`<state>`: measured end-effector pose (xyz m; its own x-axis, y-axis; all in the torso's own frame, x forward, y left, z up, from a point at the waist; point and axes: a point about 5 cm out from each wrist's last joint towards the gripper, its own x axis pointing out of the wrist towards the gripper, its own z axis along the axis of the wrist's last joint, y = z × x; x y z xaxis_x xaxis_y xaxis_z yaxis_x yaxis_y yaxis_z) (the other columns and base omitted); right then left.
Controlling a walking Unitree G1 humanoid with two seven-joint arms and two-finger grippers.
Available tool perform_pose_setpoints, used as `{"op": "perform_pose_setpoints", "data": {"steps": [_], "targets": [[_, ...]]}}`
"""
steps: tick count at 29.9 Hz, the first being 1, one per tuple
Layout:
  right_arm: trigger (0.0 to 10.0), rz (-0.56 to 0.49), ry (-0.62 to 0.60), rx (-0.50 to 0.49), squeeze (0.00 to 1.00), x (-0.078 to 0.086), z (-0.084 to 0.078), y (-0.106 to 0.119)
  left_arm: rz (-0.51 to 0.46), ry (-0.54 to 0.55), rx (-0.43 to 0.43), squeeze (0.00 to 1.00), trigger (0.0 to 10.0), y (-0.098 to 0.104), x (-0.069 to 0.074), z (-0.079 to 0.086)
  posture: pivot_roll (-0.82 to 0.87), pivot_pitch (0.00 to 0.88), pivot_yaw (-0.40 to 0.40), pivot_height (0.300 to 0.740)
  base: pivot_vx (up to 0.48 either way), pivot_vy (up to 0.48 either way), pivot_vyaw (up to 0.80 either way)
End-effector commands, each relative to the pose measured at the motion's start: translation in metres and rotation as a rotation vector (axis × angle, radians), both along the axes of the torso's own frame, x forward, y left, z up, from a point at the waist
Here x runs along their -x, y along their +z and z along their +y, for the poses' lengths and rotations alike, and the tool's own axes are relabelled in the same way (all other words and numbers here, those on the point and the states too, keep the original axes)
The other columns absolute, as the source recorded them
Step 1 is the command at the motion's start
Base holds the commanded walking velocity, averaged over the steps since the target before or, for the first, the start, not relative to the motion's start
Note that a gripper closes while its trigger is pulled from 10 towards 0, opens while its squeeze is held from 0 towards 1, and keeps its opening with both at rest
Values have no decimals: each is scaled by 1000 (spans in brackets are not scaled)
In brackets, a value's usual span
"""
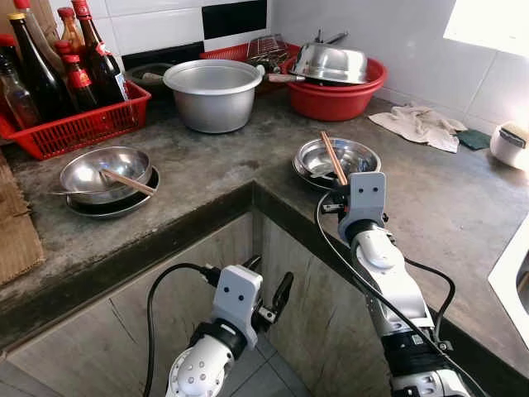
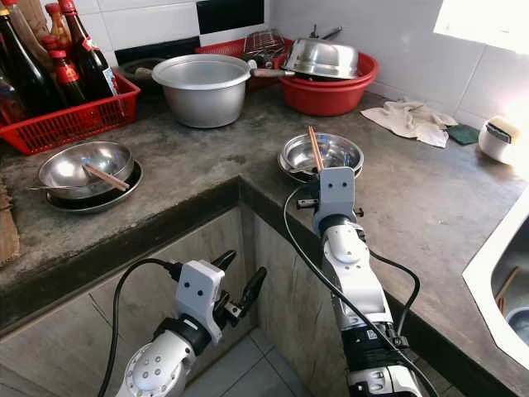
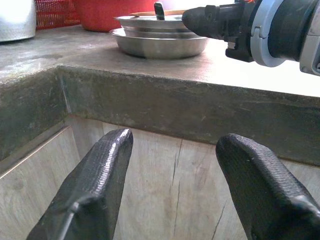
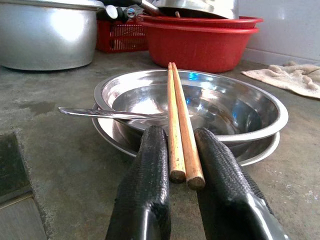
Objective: Kitchen organization
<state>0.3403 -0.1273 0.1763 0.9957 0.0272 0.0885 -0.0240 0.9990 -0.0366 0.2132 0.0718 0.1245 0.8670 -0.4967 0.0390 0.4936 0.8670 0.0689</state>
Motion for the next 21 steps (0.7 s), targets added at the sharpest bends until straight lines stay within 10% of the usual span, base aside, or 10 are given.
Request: {"op": "perform_pose_setpoints", "data": {"steps": [1, 21], "targets": [[10000, -13, 3, -8, 0, -1, 0, 7, 1, 2, -6, 0, 10000, -1, -1, -1, 130, 41, -46, 740, 0, 0, 0], [10000, -10, 8, -2, 0, -1, 1, 6, 3, 5, -9, 0, 10000, -2, -1, -1, 130, 37, -47, 740, 0, 0, 0]]}}
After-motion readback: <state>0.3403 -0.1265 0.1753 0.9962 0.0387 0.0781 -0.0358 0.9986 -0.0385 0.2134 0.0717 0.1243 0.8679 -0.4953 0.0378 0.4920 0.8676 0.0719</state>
